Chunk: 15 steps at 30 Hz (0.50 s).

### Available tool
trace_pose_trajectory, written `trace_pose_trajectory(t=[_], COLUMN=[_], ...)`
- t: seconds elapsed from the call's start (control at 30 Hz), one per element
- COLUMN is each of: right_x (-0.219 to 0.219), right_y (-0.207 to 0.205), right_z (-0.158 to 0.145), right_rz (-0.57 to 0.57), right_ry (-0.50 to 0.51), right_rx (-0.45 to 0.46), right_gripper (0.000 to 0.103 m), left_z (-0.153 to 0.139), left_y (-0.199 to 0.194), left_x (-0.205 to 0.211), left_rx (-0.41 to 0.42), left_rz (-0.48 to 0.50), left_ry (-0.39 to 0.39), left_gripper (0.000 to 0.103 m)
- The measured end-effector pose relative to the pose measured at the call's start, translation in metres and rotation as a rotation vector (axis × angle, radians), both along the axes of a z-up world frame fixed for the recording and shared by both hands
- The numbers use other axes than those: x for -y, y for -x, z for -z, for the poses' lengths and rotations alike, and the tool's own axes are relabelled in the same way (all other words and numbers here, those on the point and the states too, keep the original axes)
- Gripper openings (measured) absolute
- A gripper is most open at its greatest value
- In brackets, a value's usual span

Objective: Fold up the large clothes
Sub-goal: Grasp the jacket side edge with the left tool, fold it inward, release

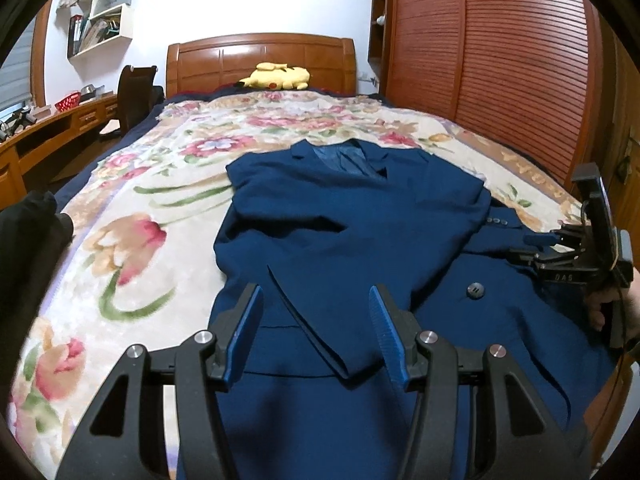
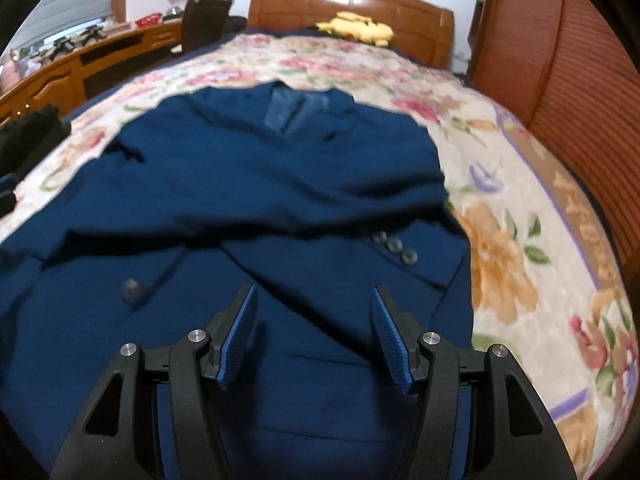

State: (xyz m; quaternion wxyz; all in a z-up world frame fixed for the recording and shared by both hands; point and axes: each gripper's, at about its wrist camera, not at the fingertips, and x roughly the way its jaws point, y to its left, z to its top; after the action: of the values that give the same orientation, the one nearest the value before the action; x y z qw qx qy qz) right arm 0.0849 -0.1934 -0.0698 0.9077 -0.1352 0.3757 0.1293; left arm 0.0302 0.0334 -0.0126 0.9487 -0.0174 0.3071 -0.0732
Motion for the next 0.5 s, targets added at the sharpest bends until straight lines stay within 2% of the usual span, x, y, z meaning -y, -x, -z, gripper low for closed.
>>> trace_pose_trajectory(t=[0.17, 0.27, 0.5], right_x=[0.007, 0.006, 0.013], right_y=[-0.004, -0.004, -0.002], right_z=[0.024, 0.027, 0.029], right_rz=[0.005, 0.001, -0.005], right_ry=[-0.013, -0.002, -0.047], right_rx=[-0.034, -0.034, -0.035], right_gripper=[0.06, 0.061, 0.061], left_z=[0.006, 0.006, 0.001], left_y=[-0.01, -0.016, -0.043], left_x=[0.001, 0.0, -0.008], left_rx=[-0.046, -0.063, -0.111], left_rz=[0.002, -0.003, -0.019], left_ry=[-0.018, -0.018, -0.033], left_gripper=[0.054, 0.054, 0.054])
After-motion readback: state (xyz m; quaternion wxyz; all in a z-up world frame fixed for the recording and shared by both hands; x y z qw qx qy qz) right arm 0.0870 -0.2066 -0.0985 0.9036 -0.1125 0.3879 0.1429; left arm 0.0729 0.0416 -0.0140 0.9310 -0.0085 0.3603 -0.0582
